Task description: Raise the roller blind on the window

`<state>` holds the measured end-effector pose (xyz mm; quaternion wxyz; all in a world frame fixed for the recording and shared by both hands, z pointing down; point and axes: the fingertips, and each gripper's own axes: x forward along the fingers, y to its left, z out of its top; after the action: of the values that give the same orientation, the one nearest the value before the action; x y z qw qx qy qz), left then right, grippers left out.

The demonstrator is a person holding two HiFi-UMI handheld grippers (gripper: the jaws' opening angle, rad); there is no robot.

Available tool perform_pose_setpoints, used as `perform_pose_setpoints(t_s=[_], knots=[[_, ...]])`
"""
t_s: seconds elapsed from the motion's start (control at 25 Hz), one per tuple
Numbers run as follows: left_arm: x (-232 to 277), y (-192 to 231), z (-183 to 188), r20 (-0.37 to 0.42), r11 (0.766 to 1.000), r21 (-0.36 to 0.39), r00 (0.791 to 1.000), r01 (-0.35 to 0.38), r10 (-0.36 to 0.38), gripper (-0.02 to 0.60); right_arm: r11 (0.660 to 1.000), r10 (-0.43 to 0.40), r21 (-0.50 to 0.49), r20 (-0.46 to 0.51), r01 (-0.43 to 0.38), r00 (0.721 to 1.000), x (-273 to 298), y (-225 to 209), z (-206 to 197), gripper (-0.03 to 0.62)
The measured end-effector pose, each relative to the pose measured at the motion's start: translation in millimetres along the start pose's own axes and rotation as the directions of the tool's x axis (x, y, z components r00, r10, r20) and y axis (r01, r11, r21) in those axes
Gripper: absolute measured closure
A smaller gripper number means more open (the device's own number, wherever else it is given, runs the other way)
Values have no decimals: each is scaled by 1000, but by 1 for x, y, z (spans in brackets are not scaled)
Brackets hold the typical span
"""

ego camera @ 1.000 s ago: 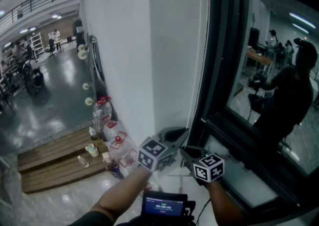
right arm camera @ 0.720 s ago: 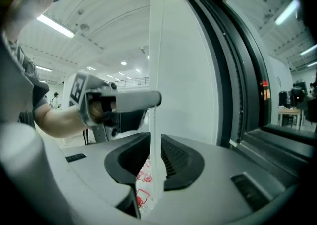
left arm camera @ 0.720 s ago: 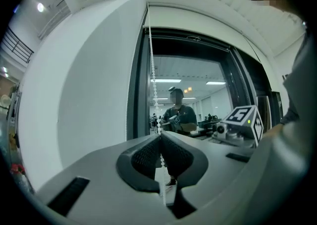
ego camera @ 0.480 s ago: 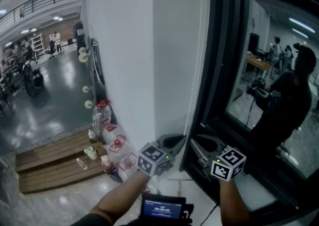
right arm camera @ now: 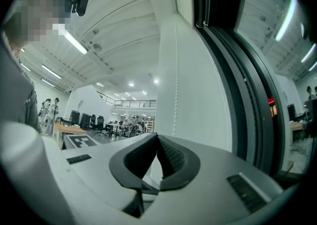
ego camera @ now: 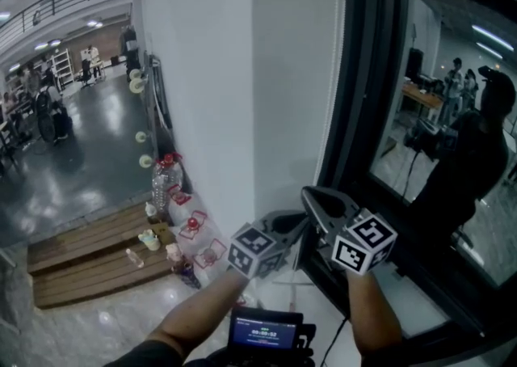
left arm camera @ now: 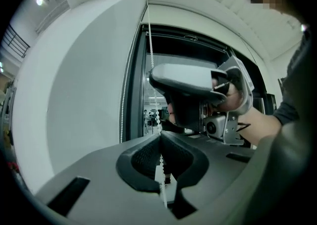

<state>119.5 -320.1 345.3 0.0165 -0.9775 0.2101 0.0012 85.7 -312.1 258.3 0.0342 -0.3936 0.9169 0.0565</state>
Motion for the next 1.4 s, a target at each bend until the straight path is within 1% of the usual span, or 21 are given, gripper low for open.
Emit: perform_pose_setpoints(t_s=[0.08, 0.24, 0.32, 0.4, 0.44, 0.52, 0.72, 0.8, 0.92, 0.96, 1.0, 1.04, 1.16, 1.24, 1.4], knots=[[0, 0, 1, -3, 1000, 1, 1000, -2, 2, 580, 1000, -8, 9, 7, 8, 1000, 0, -2, 2, 597], [-2, 2, -1, -5, 1000, -5, 1000, -12, 12, 580, 1000, -6, 26, -17, 7, 1000, 2, -3, -5, 597], [-2, 3, -1, -4, 1000, -5, 1000, -16, 16, 580, 999, -36, 14, -9, 36, 999, -1, -7, -4, 597], [-1, 2, -1, -3, 1000, -7, 1000, -15, 15, 580, 997, -81, -2, 25, 81, 996, -7, -15, 3, 592], [0, 2, -1, -3, 1000, -7, 1000, -13, 13, 580, 994, -105, -10, 43, 105, 994, -10, -19, 7, 562], [1, 1, 0, -3, 1000, -5, 1000, -9, 9, 580, 991, -127, -23, 57, 128, 990, -11, -26, 12, 556], [0, 4, 0, -1, 1000, -3, 1000, -17, 17, 580, 991, -135, 1, 49, 135, 990, -4, -33, 11, 548], [-1, 4, -1, -5, 1000, -2, 1000, -14, 14, 580, 992, -126, 13, 46, 126, 991, -3, -30, 9, 519], [0, 2, -1, -5, 1000, 2, 1000, -8, 8, 580, 992, -123, 22, 23, 123, 992, 2, -27, 7, 519], [0, 1, -2, -4, 1000, 1, 1000, -6, 6, 580, 993, -118, 27, 20, 117, 993, 3, -27, 6, 520], [0, 0, -3, -3, 1000, 1, 1000, -5, 5, 580, 994, -106, 37, 23, 105, 994, 3, -27, 4, 555], [1, -1, -4, -3, 1000, 2, 1000, -3, 3, 580, 995, -93, 50, 33, 91, 995, 2, -27, 3, 563], [1, -2, -5, -8, 1000, 10, 1000, -4, 4, 580, 995, -75, 66, 53, 71, 996, -1, -27, 2, 569], [1, -3, -10, -22, 1000, 10, 1000, -6, 6, 580, 995, -74, 67, 38, 71, 997, -1, -25, -4, 571], [1, -7, -28, -46, 999, -37, 999, -2, 0, 580, 992, -81, 102, 7, 80, 997, -7, -25, -21, 570]])
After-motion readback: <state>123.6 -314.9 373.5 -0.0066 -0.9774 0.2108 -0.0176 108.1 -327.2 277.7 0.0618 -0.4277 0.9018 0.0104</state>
